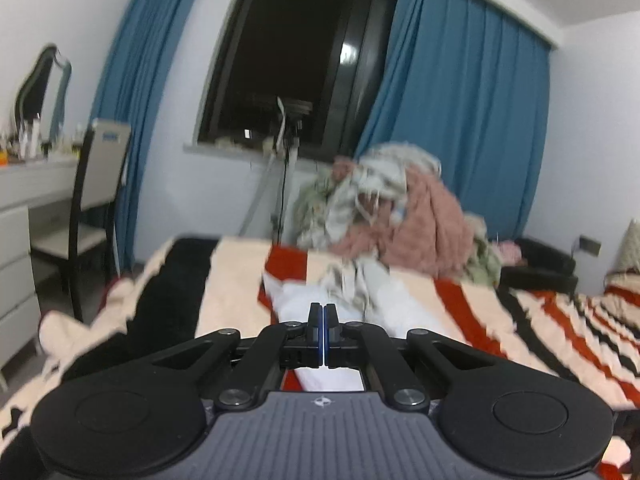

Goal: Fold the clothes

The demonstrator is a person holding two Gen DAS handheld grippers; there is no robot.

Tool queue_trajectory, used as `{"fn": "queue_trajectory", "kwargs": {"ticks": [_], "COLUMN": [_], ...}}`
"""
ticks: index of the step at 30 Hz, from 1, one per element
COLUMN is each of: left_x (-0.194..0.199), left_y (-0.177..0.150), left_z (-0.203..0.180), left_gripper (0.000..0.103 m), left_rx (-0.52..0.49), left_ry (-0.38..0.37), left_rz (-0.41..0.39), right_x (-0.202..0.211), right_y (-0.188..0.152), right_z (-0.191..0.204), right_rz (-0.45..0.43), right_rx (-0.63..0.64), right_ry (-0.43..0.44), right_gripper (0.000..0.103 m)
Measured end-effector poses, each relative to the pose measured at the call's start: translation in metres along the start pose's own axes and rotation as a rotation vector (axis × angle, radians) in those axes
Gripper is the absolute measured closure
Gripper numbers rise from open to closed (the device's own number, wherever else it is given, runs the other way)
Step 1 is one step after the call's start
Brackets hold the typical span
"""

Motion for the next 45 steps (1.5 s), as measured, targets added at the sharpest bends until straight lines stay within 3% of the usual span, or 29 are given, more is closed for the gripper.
{"fn": "queue_trajectory", "kwargs": {"ticks": [4,9,11,12,14,18,19,22,25,32,36,41,45], "left_x": [-0.008,-0.020,-0.023,-0.024,-0.024,-0.030,-0.035,-0.065,-0.087,-0.082,-0.093,-0.101,-0.103], "left_y": [-0.012,-0.033,-0.047,-0.055,-0.070,-0.097,-0.105,-0.129,-0.146,-0.156,-0.146,-0.116,-0.102], "left_z": [-0.003,-0.033,-0.050,-0.060,-0.080,-0.116,-0.123,-0.121,-0.113,-0.117,-0.109,-0.092,-0.082], "left_gripper": [0.101,0.089,0.064,0.058,0.035,0.020,0.019,0.020,0.022,0.020,0.020,0.020,0.020], "left_rx": [-0.024,-0.129,-0.174,-0.204,-0.293,-0.469,-0.519,-0.640,-0.704,-0.865,-0.924,-0.863,-0.778], "left_ry": [-0.038,-0.117,-0.175,-0.204,-0.254,-0.340,-0.335,-0.211,-0.159,-0.162,-0.034,0.135,0.143], "left_rz": [0.071,0.139,0.182,0.201,0.215,0.199,0.196,0.229,0.271,0.228,0.153,0.034,0.033], "right_x": [0.008,0.019,0.022,0.023,0.026,0.031,0.033,0.037,0.030,0.026,0.022,0.014,0.001], "right_y": [0.005,0.011,0.013,0.014,0.016,0.019,0.020,0.024,0.020,0.005,-0.007,-0.027,-0.046], "right_z": [-0.005,-0.005,-0.004,-0.003,-0.003,-0.004,-0.005,-0.008,-0.010,-0.009,0.008,0.045,0.061], "right_rz": [-0.049,-0.090,-0.104,-0.111,-0.125,-0.154,-0.167,-0.195,-0.154,-0.059,-0.026,0.018,0.055], "right_rx": [-0.053,-0.103,-0.098,-0.097,-0.096,-0.103,-0.108,-0.118,-0.124,-0.150,-0.073,0.125,0.292], "right_ry": [0.010,0.037,0.042,0.044,0.046,0.048,0.046,0.046,0.052,0.106,0.106,0.139,0.065], "right_gripper": [0.020,0.020,0.020,0.020,0.020,0.020,0.020,0.020,0.020,0.020,0.020,0.020,0.020]}}
Point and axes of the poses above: each gripper's, at about its wrist camera, not at the fingertips, and x roughly against the way its jaws point, z to its left, y to its top, the point moved 8 cm from there along -x, roughly the way its jaws point, and after that the axes turned 3 degrees about -y, right-handed, at the moved point
